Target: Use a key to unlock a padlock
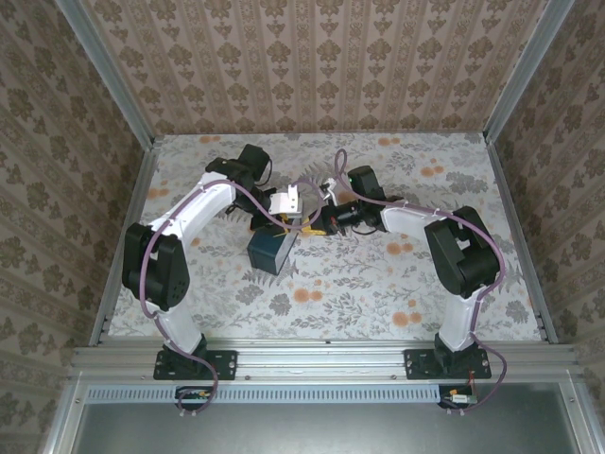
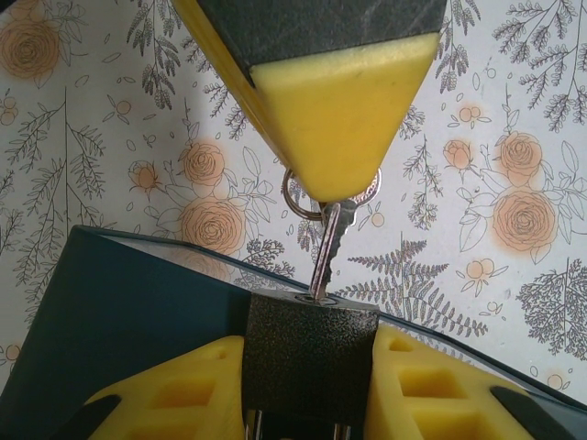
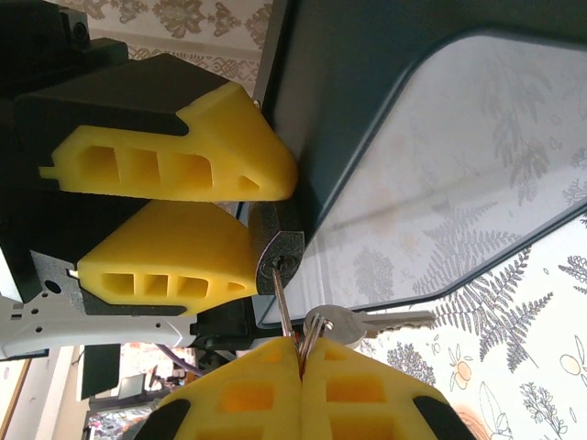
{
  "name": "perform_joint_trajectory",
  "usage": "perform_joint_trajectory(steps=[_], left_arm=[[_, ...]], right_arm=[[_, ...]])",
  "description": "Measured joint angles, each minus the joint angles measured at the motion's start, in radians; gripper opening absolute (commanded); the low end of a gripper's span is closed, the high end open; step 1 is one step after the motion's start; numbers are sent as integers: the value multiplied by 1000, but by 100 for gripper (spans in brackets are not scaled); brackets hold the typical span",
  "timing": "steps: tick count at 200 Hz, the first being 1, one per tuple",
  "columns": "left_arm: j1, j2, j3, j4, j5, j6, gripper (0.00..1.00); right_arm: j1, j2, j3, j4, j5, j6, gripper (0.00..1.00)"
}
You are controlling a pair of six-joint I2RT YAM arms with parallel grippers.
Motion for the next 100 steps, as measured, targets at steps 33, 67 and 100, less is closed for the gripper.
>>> perform_joint_trajectory(steps=[33,67,100], left_arm=[[0,0,0,0,1,0,29],[0,0,0,0,0,0,28],[0,0,0,0,-1,0,27]], right_arm=[[2,10,5,-1,0,0,0],[5,11,7,5,0,4,0],[4,20,18,3,-12,4,0]])
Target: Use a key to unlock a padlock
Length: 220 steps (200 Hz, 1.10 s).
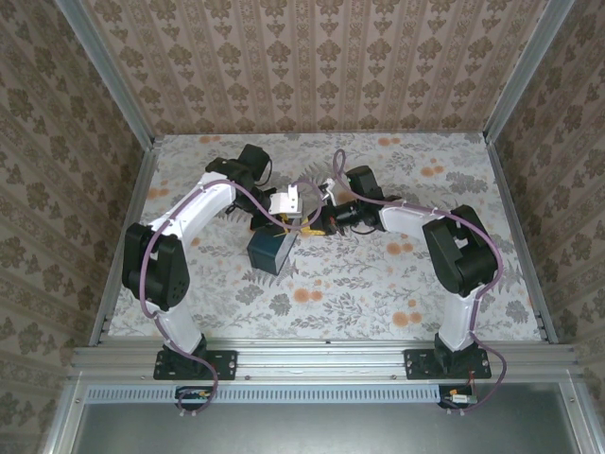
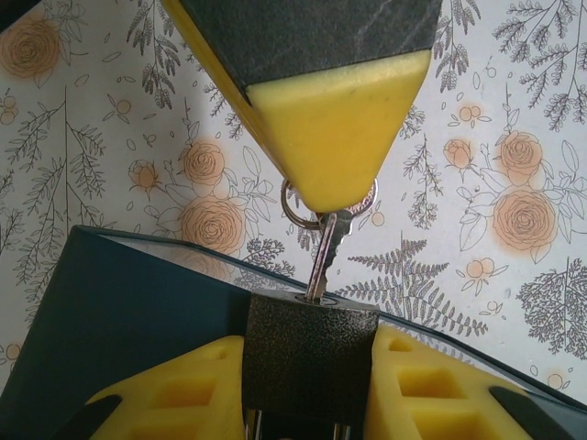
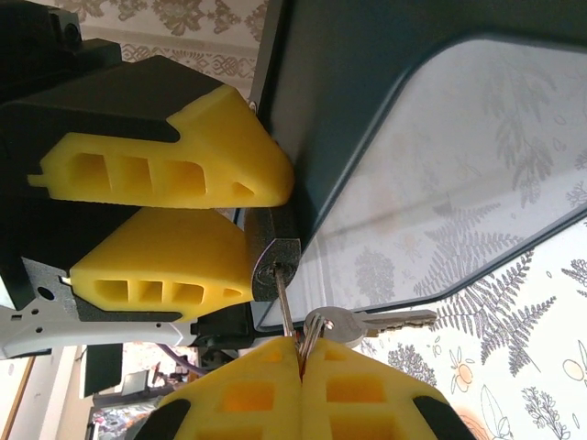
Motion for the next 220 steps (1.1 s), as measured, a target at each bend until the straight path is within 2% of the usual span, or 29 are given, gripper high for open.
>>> perform_joint_trajectory(steps=[123,159,183,205,220], left_arm=[[0,-8,-15,31,10,-2,24],[7,-34,-55,58,20,-20,23],[19,-64,-90,82,15,-42,22],[26,-73,-103,99,10,-59,20],[24,-77,-114,116,22,-69,20]], right_arm=[[3,52,131,-169,-17,-74,0],[26,89,156,-135,-19,-14,0],[37,105,151,-31,-27,91,0],[39,111,124,72,-26,187,22],[42,108,111,116,-26,210,29]])
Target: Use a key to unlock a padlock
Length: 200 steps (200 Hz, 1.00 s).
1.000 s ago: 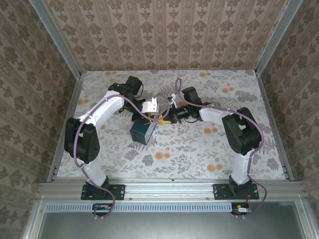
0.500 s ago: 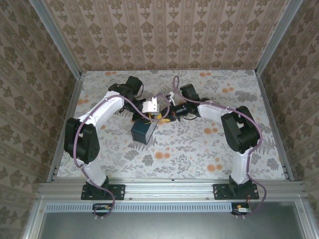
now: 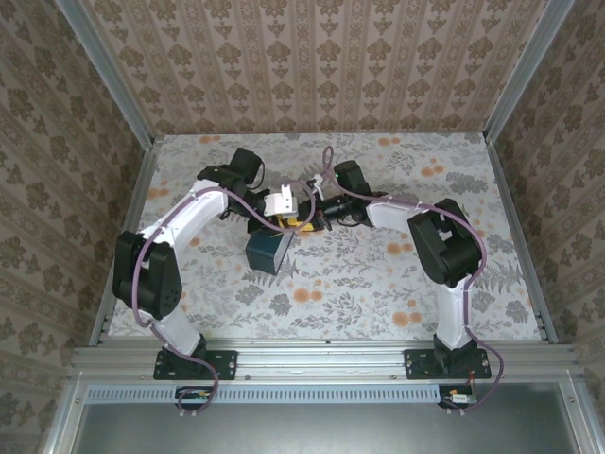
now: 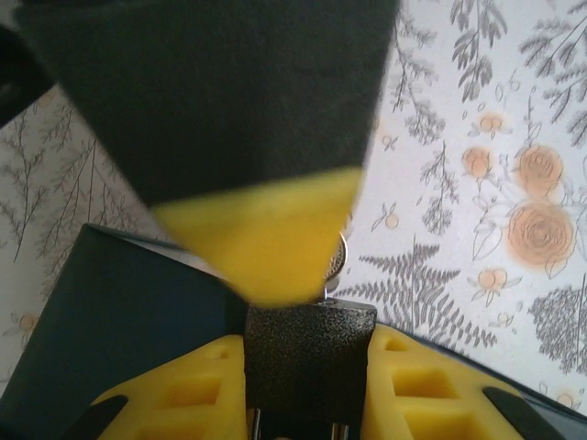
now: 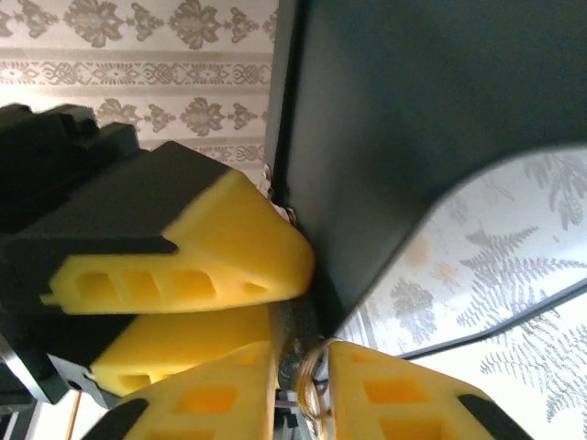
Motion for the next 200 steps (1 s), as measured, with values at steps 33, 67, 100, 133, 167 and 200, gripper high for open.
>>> perform_joint_trajectory(steps=[33,67,100,133,167,200], left_arm=[[4,-19,-39,39,41,-9,19],[17,-24,-56,53,70,-13,20],[19,-24,-56,56,76,-14,19],[29,-24,-59,56,93,-15,19],[41,-24,-60,53,103,-14,19],[49,-24,-60,50,104,-15,19]], right_arm=[[-23,-90,-53,-101,30,-112,37],[-109,-190,-69,-267,56,-301,40],[-98,-232,-106,-295,166,-535,41],[-8,-314,-348,-11,394,-697,42],[53,-314,-421,182,620,-844,42],[121,-320,-422,270,766,-1003,42]])
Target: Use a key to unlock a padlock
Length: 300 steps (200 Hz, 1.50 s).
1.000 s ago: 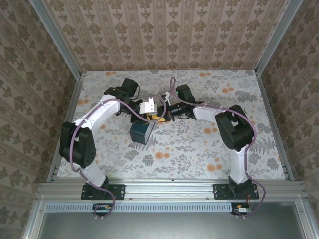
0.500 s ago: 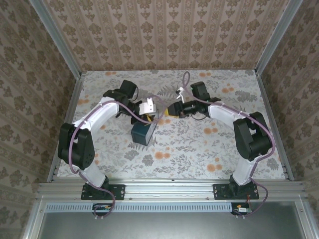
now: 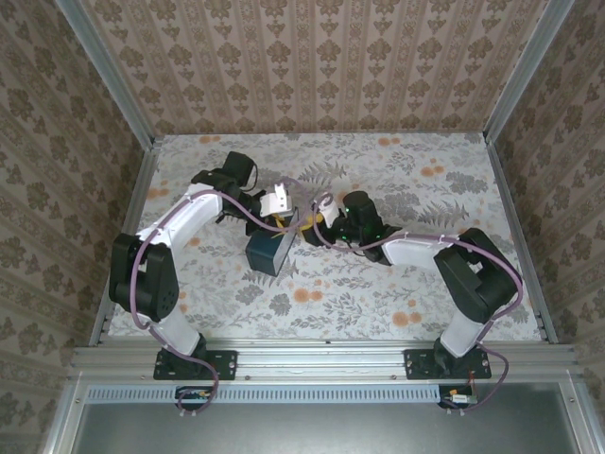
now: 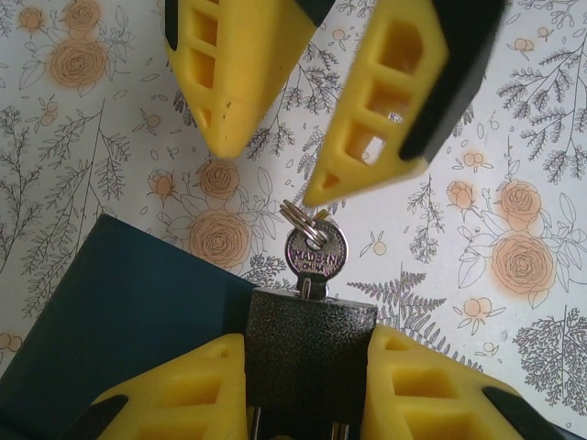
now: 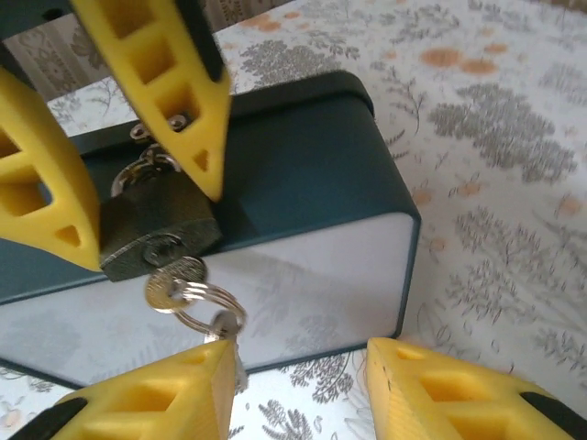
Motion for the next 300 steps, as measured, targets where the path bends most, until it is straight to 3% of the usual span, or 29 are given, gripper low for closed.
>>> perform_joint_trajectory(steps=[47,125,224,249,300], left_arm=[[6,0,0,-2,4,0,19],[12,0,0,-4,8,-3,18],[13,0,0,-10,11,-3,17],[13,0,0,-13,13,-4,17],[13,0,0,-14,14,-4,16]], right_arm=[[47,-48,-19,29,93,-177,41],[103,-47,-27,89,147,-333,35],[132,-18,-27,91,166,-416,33],[134,-8,-27,99,190,-420,24],[136,-7,-27,110,204,-418,23]])
